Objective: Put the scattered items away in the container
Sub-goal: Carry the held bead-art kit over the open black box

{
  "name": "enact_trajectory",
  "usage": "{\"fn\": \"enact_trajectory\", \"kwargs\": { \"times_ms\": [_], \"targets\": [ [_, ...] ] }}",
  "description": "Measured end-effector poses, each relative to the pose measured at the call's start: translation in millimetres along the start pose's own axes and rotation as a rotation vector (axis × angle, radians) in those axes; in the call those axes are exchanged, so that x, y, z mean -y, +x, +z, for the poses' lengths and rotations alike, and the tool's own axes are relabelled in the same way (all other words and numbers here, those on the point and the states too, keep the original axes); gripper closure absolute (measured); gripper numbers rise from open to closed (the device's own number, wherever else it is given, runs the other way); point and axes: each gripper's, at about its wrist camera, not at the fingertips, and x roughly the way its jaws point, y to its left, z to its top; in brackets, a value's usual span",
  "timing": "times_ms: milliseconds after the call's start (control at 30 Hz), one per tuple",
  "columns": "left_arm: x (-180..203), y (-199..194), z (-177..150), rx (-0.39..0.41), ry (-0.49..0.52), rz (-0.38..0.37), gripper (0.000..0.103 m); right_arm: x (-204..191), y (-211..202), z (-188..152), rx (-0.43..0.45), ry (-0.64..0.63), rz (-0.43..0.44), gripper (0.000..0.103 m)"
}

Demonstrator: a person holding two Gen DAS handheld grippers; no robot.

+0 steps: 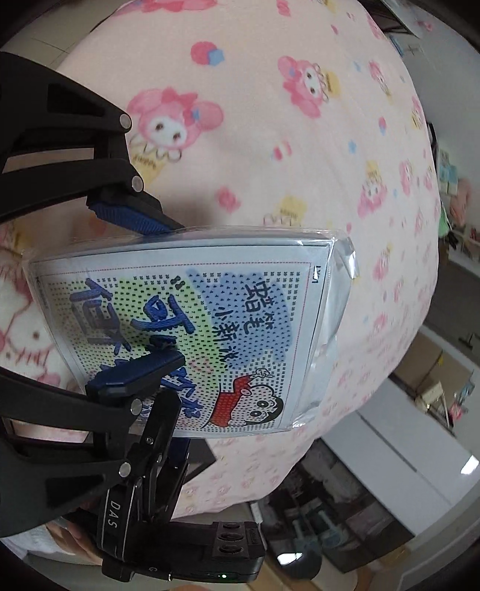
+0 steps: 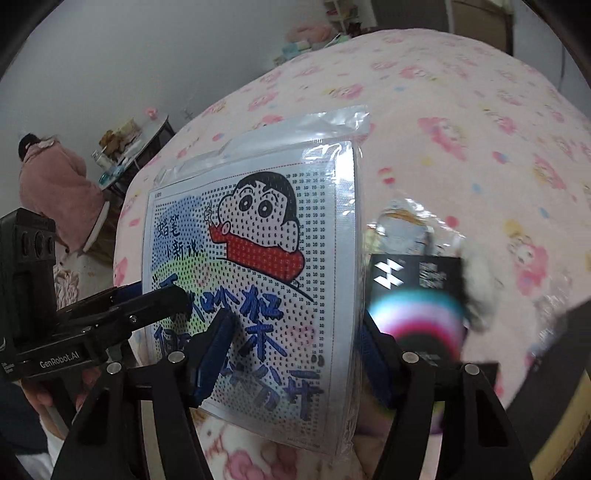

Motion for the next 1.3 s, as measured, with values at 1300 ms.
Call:
{"fn": "enact_trajectory", "kwargs": {
  "times_ms": [1300],
  "targets": [
    [352.8,143.0,-81.0,-0.219,0.435,-0.096,0.041,249.8,-195.6,-178.9,0.290,0.445,-0.135,0.040]
  ]
}}
